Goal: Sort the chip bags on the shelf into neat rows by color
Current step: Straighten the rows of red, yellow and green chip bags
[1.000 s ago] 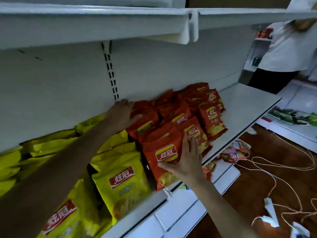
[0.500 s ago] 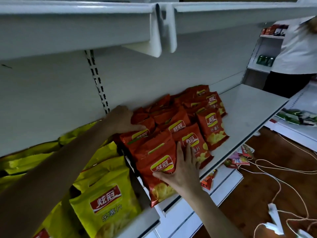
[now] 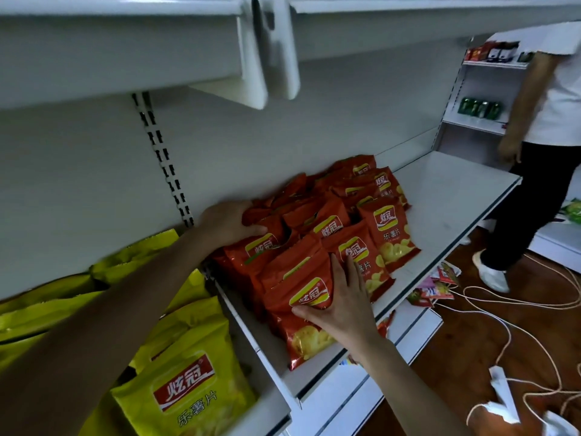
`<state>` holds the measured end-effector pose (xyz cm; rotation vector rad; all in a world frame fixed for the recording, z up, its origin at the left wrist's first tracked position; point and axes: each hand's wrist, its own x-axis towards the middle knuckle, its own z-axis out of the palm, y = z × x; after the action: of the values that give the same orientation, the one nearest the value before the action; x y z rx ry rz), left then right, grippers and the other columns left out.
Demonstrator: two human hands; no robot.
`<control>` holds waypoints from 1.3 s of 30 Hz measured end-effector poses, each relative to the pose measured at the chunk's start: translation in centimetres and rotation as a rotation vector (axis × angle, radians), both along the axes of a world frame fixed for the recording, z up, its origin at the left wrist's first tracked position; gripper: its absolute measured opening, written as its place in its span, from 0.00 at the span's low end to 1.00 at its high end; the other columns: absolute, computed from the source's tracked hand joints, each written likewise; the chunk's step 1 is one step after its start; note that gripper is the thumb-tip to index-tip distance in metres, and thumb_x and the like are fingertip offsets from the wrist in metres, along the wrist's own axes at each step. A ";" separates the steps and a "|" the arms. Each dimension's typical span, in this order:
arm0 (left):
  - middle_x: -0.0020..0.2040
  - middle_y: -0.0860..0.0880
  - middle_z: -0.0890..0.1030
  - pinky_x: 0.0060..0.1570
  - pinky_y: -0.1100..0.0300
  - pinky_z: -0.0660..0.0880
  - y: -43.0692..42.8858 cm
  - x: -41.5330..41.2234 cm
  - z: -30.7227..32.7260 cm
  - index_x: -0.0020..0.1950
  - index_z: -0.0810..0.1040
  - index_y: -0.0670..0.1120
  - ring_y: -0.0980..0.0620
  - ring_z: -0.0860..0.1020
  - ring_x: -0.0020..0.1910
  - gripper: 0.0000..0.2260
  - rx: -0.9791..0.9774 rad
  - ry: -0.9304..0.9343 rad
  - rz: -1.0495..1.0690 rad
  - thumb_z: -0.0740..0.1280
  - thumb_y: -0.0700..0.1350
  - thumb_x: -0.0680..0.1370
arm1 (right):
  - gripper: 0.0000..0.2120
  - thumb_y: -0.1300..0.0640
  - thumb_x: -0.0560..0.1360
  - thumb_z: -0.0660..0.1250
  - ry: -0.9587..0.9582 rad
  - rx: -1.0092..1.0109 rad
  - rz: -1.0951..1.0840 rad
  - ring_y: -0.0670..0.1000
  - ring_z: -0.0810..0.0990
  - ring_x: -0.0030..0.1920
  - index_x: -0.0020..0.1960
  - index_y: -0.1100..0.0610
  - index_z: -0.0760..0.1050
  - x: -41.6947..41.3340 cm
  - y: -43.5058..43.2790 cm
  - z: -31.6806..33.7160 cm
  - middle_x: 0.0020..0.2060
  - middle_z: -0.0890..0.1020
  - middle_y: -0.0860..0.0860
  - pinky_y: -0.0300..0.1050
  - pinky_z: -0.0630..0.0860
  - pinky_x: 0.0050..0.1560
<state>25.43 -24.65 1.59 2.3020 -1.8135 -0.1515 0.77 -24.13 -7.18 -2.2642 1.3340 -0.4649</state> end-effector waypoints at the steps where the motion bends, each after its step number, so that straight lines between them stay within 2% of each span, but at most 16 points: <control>1: 0.65 0.47 0.76 0.57 0.56 0.69 -0.2 -0.1 0.0 0.68 0.73 0.50 0.46 0.74 0.62 0.26 -0.002 0.003 0.006 0.68 0.61 0.73 | 0.65 0.17 0.46 0.47 0.004 0.004 0.001 0.56 0.42 0.75 0.75 0.50 0.40 -0.1 -0.2 0.1 0.75 0.42 0.53 0.59 0.48 0.72; 3: 0.65 0.47 0.76 0.57 0.56 0.69 -0.6 -0.3 -0.1 0.68 0.73 0.50 0.46 0.73 0.63 0.26 -0.005 0.010 0.019 0.68 0.60 0.73 | 0.65 0.17 0.46 0.48 0.003 0.001 0.001 0.56 0.42 0.75 0.75 0.50 0.40 -0.2 -0.7 0.1 0.75 0.42 0.53 0.58 0.47 0.72; 6: 0.65 0.46 0.75 0.57 0.57 0.67 -1.3 -1.0 -0.1 0.68 0.72 0.49 0.46 0.73 0.63 0.26 -0.006 0.023 0.035 0.67 0.59 0.74 | 0.66 0.15 0.46 0.42 -0.003 -0.012 0.002 0.56 0.43 0.75 0.76 0.50 0.41 -0.6 -1.6 -0.1 0.75 0.44 0.54 0.58 0.49 0.72; 24: 0.67 0.45 0.73 0.61 0.55 0.67 -8.8 -6.7 -0.4 0.70 0.70 0.48 0.45 0.71 0.65 0.27 -0.017 0.106 0.143 0.67 0.57 0.75 | 0.66 0.14 0.46 0.41 -0.042 -0.006 0.045 0.58 0.46 0.75 0.75 0.51 0.44 -5.6 -10.8 0.1 0.75 0.48 0.56 0.60 0.53 0.71; 30: 0.67 0.45 0.73 0.58 0.57 0.66 -11.2 -8.0 -0.4 0.69 0.71 0.48 0.45 0.70 0.65 0.25 -0.041 0.109 0.176 0.69 0.56 0.74 | 0.66 0.15 0.46 0.41 -0.043 -0.012 0.053 0.59 0.46 0.75 0.75 0.52 0.45 -6.8 -13.5 0.1 0.75 0.48 0.58 0.59 0.52 0.71; 39: 0.66 0.44 0.73 0.59 0.55 0.66 -14.5 -9.0 -0.7 0.68 0.72 0.47 0.44 0.70 0.64 0.25 -0.044 0.102 0.160 0.69 0.56 0.74 | 0.65 0.15 0.48 0.43 -0.067 -0.007 0.038 0.58 0.46 0.75 0.75 0.51 0.43 -8.0 -16.3 -0.3 0.75 0.48 0.56 0.60 0.52 0.71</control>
<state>16.42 -39.16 0.94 2.3506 -1.5615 -0.1978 -7.25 -40.46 -7.44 -2.2553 1.2560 -0.5277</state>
